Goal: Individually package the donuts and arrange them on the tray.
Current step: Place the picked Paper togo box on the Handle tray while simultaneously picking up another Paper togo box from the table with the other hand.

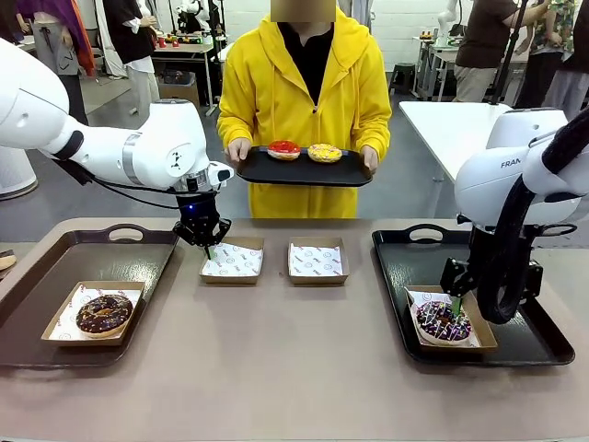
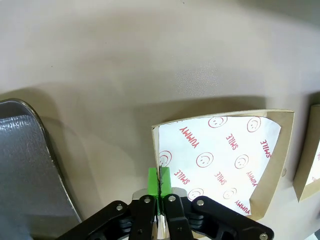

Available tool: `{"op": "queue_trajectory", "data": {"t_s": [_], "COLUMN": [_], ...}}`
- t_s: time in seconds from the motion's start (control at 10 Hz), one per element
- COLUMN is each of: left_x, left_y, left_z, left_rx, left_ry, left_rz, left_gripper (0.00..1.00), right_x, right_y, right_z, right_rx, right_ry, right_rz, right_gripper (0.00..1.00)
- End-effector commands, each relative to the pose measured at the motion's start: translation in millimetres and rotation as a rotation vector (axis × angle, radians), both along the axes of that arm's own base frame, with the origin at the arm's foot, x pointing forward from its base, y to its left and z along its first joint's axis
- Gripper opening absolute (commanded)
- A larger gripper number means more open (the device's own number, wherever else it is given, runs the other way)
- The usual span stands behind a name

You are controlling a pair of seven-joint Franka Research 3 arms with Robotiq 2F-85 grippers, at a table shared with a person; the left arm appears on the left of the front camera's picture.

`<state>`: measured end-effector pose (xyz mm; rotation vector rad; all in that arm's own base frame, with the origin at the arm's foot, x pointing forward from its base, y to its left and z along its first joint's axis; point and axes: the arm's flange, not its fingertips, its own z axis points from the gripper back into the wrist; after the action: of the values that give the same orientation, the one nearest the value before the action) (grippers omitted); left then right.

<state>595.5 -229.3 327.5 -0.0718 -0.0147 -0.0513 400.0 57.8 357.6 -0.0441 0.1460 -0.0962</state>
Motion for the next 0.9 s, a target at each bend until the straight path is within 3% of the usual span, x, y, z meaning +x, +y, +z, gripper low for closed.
{"op": "queue_trajectory", "data": {"t_s": [0.0,0.2,0.5,0.8], "left_x": [4,-1,-12,-20], "left_y": [2,1,-8,-28], "left_z": [2,17,65,108], "left_rx": [0.001,-0.016,-0.018,0.013], "left_ry": [0.016,0.036,-0.008,-0.055], "left_rz": [-0.02,-0.019,-0.055,-0.087], "left_gripper": [0.0,0.0,0.0,0.0], "right_x": [1,-21,-63,-91], "right_y": [-5,-28,-117,-216], "right_z": [6,25,76,101], "right_rx": [0.021,0.066,0.45,0.827], "right_ry": [0.013,0.021,-0.041,-0.139], "right_rz": [-0.015,-0.027,-0.018,0.0], "right_gripper": [1.0,1.0,1.0,1.0]}}
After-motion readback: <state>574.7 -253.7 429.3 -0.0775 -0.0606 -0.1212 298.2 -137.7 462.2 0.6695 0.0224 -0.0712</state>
